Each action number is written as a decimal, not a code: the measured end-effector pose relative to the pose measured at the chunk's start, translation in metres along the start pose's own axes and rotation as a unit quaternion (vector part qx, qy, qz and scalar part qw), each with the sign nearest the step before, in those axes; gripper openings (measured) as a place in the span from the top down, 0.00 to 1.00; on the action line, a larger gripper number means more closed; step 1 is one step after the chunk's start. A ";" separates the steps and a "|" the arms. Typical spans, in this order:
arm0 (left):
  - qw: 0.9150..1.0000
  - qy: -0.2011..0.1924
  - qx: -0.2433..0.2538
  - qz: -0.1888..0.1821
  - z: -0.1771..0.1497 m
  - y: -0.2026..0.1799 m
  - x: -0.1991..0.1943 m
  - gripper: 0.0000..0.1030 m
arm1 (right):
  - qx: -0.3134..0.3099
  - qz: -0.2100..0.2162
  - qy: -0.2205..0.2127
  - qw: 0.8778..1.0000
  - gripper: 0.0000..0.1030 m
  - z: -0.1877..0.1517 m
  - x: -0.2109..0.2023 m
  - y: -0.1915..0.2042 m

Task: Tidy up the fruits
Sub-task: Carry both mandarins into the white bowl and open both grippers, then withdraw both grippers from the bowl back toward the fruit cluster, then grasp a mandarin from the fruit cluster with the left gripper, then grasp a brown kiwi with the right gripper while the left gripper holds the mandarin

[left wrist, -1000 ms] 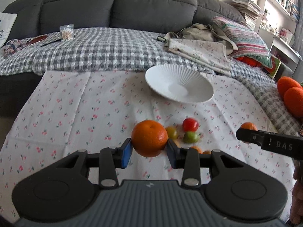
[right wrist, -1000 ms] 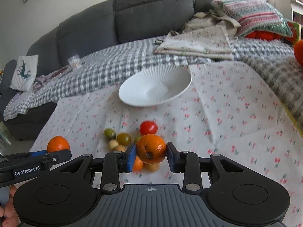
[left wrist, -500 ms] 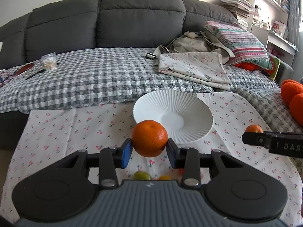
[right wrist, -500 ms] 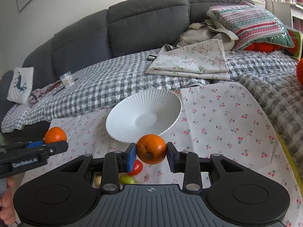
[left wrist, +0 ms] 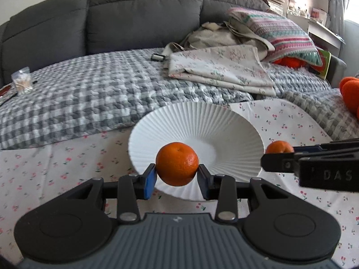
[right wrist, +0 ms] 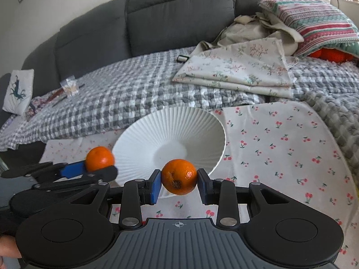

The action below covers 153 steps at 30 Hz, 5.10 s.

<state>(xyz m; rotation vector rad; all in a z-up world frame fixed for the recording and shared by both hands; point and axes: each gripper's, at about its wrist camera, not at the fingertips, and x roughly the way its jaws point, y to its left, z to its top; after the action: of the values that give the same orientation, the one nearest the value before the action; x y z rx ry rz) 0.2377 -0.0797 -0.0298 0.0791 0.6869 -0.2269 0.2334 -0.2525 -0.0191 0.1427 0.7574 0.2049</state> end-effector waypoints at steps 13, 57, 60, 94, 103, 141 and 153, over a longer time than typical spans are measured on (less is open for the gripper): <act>0.999 0.021 0.023 -0.005 -0.005 -0.008 0.040 0.63 | -0.027 -0.016 0.019 0.999 0.68 0.000 0.043 -0.001; 0.998 0.007 -0.067 -0.003 -0.007 0.013 -0.063 0.16 | 0.042 0.014 -0.056 0.997 0.19 -0.007 -0.062 -0.007; 0.997 0.007 -0.075 -0.003 -0.015 0.015 -0.076 0.12 | 0.034 0.013 -0.064 0.997 0.16 -0.016 -0.074 -0.001; 0.997 0.061 -0.023 -0.049 -0.090 -0.013 -0.114 0.07 | 0.027 0.034 -0.010 0.999 0.08 -0.090 -0.112 -0.006; 0.992 0.062 0.068 -0.083 -0.105 -0.046 -0.096 0.26 | 0.030 0.015 -0.002 0.999 0.08 -0.092 -0.108 -0.012; 0.997 0.040 0.015 -0.070 -0.076 -0.003 -0.107 0.71 | 0.021 0.002 0.038 0.999 0.09 -0.097 -0.080 -0.010; 0.994 0.031 -0.092 -0.048 -0.065 0.041 -0.110 0.70 | -0.059 0.010 0.084 0.995 0.19 -0.113 -0.030 0.032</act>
<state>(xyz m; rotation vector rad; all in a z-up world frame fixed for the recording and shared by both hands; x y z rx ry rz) 0.1248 -0.0105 -0.0104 -0.1241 0.7717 -0.2529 0.1296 -0.2226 -0.0742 0.0215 0.9091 0.2831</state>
